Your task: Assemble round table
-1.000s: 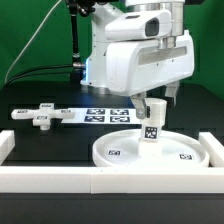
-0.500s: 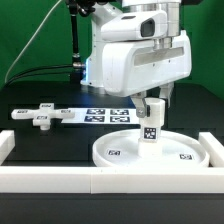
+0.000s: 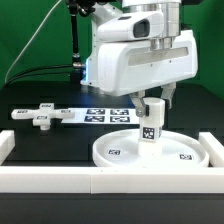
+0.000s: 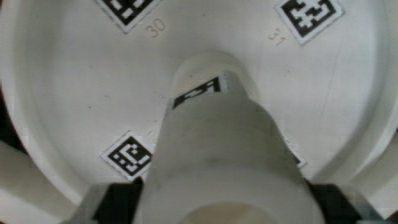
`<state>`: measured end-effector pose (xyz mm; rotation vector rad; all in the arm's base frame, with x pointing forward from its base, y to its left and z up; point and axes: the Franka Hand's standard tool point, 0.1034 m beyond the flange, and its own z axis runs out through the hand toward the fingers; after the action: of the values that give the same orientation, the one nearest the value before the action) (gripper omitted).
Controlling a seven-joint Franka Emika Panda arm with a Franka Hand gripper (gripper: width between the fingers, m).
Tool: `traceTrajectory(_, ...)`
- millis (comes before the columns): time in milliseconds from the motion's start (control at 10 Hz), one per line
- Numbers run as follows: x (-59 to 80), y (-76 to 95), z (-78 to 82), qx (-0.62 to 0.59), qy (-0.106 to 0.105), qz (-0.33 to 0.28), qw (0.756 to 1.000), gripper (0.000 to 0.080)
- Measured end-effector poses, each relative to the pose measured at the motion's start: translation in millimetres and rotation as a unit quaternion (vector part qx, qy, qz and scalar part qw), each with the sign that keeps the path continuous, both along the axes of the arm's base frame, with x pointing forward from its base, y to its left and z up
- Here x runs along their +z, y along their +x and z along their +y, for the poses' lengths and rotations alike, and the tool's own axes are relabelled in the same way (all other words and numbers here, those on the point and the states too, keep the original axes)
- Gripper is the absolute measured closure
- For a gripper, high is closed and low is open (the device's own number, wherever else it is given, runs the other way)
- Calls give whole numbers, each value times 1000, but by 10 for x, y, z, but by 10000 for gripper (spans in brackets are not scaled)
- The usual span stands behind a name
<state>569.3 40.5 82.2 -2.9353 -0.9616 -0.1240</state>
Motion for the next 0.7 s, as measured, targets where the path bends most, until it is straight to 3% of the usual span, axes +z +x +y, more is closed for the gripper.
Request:
traceTrajectory(200, -2, 6, 14, -119, 9, -4, 993, 392)
traceTrajectory(400, -4, -14, -20, -250, 15, 5, 968, 392)
traceTrajectory(700, -11, -20, -62, -448, 20, 16, 894, 392)
